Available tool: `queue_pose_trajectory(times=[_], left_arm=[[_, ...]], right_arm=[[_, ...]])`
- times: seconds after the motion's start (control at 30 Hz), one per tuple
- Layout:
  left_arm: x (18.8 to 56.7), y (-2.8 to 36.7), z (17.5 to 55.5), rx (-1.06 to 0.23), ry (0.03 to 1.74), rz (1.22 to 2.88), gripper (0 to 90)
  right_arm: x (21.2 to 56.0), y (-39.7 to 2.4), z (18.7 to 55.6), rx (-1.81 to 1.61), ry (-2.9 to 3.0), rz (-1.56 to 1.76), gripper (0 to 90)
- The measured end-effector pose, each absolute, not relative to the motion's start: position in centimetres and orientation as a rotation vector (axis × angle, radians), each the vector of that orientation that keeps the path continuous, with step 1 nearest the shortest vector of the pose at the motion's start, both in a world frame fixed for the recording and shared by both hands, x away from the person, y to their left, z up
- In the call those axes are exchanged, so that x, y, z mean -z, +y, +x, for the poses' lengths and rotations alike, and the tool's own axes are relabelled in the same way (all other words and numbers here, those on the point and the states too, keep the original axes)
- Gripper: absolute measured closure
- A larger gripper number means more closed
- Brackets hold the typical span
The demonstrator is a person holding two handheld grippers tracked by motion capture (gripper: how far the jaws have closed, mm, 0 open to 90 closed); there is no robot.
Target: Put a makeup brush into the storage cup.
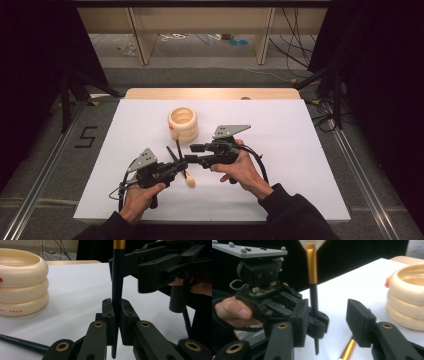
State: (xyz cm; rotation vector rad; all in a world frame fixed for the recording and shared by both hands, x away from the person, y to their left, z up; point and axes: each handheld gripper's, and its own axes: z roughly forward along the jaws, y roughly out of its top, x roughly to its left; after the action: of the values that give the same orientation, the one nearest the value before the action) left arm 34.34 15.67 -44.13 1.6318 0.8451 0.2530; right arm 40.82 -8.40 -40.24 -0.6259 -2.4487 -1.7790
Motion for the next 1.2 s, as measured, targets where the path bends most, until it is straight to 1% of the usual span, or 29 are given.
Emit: queue_pose_trajectory(times=[0.03,0.07,0.1,0.17,0.2,0.27,0.3,0.4,0.5,0.53,0.57,0.6,0.67,0.7,1.2], left_arm=[[44.1,15.9,34.4,-0.265,0.85,1.633,83.7],[44.1,15.9,34.4,-0.265,0.85,1.633,83.7],[44.1,16.1,34.5,-0.28,0.854,1.634,83.7],[44.1,16.2,34.6,-0.288,0.855,1.636,83.7],[44.1,16.4,34.6,-0.293,0.861,1.636,83.7],[44.0,16.8,34.7,-0.31,0.87,1.633,83.7],[44.0,16.6,34.6,-0.305,0.898,1.588,83.7],[43.9,16.9,34.8,-0.32,0.895,1.584,83.7],[43.8,17.1,34.8,-0.335,0.895,1.585,83.7],[43.8,17.2,34.9,-0.335,0.89,1.579,83.7],[43.8,17.2,34.9,-0.337,0.899,1.57,83.7],[43.8,17.4,35.0,-0.351,0.893,1.583,83.7],[43.8,17.7,35.1,-0.358,0.904,1.574,83.7],[43.8,18.0,35.2,-0.376,0.89,1.61,83.7],[43.6,18.7,35.2,-0.401,0.921,1.593,83.7]], right_arm=[[40.1,-8.6,40.8,1.782,-2.454,-0.646,49.8],[40.1,-8.6,40.8,1.782,-2.454,-0.646,49.8],[40.0,-9.0,40.9,1.804,-2.459,-0.662,45.4],[39.9,-9.2,40.9,1.812,-2.453,-0.673,43.7],[39.7,-9.6,40.8,1.815,-2.454,-0.718,40.4],[39.7,-10.2,40.9,1.83,-2.46,-0.746,38.2],[39.7,-10.5,40.9,1.838,-2.457,-0.765,36.9],[39.6,-11.7,40.9,1.852,-2.467,-0.817,33.4],[39.7,-12.4,40.8,1.865,-2.479,-0.852,32.1],[39.7,-13.2,40.8,1.859,-2.517,-0.883,29.6],[39.7,-13.2,40.8,1.859,-2.517,-0.883,29.6],[39.9,-13.9,40.7,1.849,-2.553,-0.933,26.2],[40.0,-14.5,40.7,1.831,-2.584,-0.964,25.8],[40.1,-14.8,40.6,1.827,-2.598,-0.977,25.2],[40.9,-16.9,39.3,1.832,-2.685,-1.033,21.2]])
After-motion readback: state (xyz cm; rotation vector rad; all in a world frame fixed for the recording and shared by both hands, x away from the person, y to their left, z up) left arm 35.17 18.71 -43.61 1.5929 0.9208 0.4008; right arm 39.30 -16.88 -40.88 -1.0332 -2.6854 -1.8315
